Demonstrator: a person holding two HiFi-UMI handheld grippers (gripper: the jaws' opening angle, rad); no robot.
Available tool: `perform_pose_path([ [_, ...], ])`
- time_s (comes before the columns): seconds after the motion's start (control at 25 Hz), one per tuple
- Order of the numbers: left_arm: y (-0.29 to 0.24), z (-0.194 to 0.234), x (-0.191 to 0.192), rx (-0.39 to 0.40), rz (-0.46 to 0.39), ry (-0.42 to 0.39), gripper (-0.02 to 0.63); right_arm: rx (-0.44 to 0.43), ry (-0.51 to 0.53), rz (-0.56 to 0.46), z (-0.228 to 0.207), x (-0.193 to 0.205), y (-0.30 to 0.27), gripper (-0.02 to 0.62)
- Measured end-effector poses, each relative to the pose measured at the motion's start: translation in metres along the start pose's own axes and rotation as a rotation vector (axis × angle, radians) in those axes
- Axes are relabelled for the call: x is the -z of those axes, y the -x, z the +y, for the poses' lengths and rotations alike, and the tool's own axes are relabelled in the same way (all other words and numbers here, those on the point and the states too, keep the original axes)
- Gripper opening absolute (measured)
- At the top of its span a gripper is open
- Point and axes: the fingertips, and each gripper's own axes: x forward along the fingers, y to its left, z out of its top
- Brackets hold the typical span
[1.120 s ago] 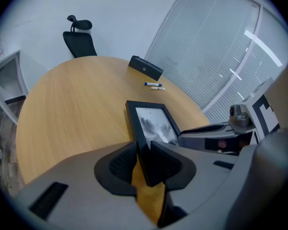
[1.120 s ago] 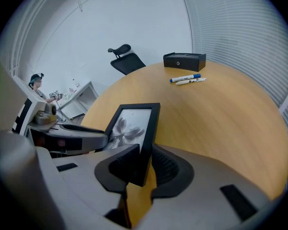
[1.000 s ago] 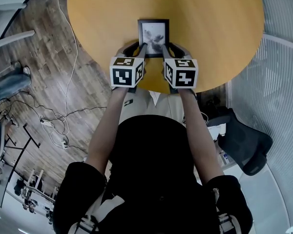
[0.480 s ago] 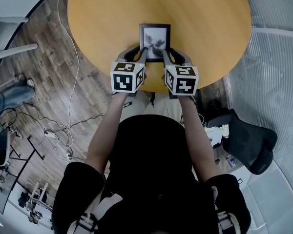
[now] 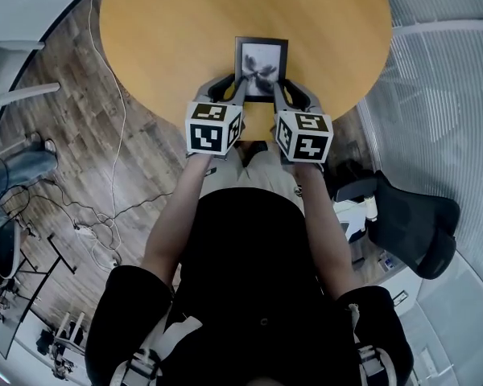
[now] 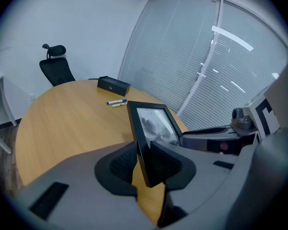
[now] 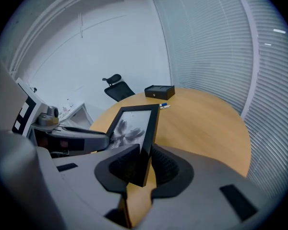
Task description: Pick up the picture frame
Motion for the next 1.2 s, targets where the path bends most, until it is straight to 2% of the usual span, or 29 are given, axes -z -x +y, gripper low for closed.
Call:
perform_pose_path([
  [0.24,0.028,-0.062,-0.005,0.016,-0.064,-0.063,0.101,0.024,0.003,-0.094,-0.019,0.003,0.067,0.095],
  [0.56,0.086,-0.124,-0.022,0.024,-0.185,-0.141,0.101,0.038,0.031,-0.241,-0.017,-0.009,0.151,0.095],
  [1.2,0.206,-0.183,-0.059,0.002,-0.41,-0.225,0.098,0.01,0.126,-0.483,0.031,-0.045,0.275,0.098],
])
